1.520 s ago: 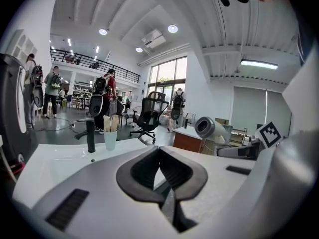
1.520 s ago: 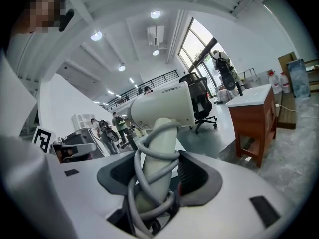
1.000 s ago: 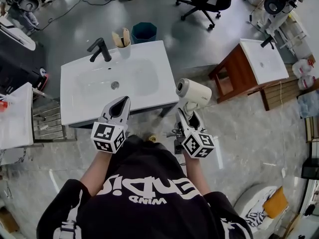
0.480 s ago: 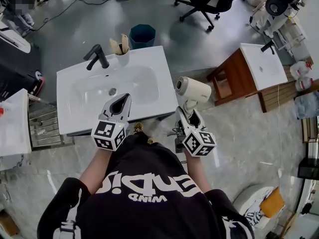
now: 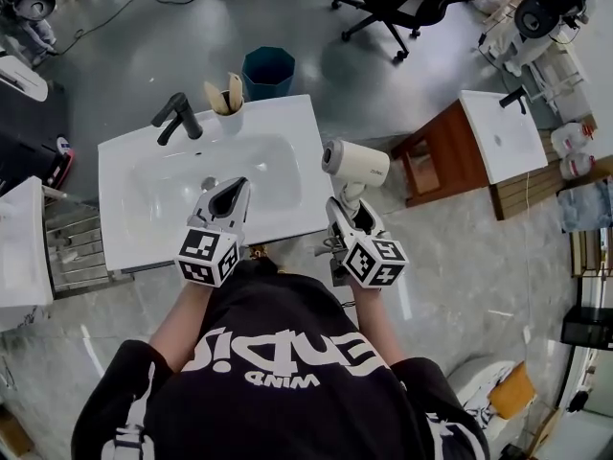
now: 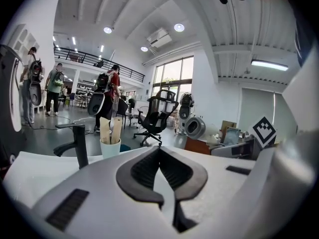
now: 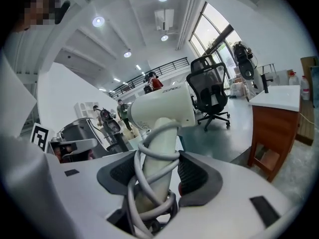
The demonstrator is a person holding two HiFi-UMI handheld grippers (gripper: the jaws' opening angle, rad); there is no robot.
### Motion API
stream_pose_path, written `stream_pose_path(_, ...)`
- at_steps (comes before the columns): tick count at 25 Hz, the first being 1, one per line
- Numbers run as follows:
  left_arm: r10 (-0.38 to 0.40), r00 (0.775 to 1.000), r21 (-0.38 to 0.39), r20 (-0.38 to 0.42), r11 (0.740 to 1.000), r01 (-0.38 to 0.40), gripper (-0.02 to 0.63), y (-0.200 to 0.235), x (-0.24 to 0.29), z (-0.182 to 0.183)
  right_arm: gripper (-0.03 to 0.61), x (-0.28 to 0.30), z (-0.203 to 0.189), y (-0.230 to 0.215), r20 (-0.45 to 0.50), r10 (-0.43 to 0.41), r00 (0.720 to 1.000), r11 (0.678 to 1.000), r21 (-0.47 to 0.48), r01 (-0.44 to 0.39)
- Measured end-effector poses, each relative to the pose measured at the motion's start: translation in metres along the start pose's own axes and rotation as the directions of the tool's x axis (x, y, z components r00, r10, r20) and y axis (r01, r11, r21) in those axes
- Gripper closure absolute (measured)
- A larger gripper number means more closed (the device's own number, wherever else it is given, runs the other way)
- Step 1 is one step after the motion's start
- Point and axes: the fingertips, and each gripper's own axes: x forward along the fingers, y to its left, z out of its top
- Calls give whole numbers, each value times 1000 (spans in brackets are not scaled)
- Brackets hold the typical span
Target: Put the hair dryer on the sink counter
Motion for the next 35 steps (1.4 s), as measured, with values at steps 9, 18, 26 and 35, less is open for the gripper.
stream_pose_path(9,4,1000,-12,-17,1000,-4,604,15,20,0,325,62,2,-4,-94,29,995,999,-39,-33)
stream_pose_path(18,11,999,-27,-31,1000,-12,604,33,35,0,325,124,-9,-11,-188,41,981,995,-80,-57)
stream_pose_path(26,13,999,-28,-50,1000,-14,604,46,49,-3,325,168,-28,-27,-282,40,959,991,-111,-74)
stream_pose_path(35,33,996,-38,-77,999,-36,604,59,58,-10,325,207,-48,-43,-393,27,919,985,-149,-92)
